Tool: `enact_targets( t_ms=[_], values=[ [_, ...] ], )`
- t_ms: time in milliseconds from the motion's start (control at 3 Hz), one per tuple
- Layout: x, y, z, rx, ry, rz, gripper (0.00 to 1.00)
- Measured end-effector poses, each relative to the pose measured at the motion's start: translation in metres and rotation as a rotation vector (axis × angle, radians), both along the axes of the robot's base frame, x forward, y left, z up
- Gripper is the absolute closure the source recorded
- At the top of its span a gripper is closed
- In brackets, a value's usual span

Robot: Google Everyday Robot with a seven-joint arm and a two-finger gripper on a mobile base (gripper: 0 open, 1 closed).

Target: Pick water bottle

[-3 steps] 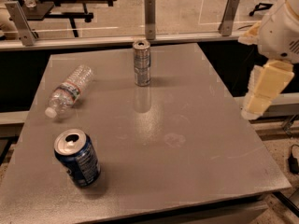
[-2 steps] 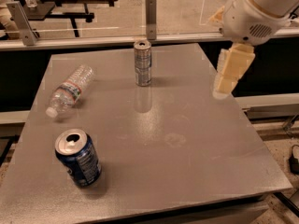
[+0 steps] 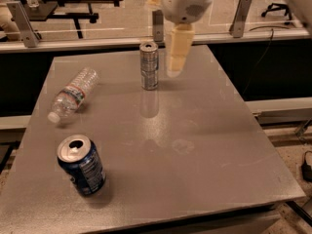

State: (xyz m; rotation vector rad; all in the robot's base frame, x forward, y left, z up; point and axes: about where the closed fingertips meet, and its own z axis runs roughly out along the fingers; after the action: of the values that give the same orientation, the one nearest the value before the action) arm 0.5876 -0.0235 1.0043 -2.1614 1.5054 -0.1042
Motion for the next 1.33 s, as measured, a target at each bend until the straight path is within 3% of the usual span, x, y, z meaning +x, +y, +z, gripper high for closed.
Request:
enact_targets(
  t_ms=[333, 667, 1333],
  values=[
    [0.015, 0.063, -0.015, -0.042, -0.002, 0.176, 0.00],
    [0.024, 0.126, -0.043, -0.133, 0.003, 0.362, 0.00],
    [0.031, 0.209, -0.100, -0.313, -0.038, 0.643, 0.00]
  ],
)
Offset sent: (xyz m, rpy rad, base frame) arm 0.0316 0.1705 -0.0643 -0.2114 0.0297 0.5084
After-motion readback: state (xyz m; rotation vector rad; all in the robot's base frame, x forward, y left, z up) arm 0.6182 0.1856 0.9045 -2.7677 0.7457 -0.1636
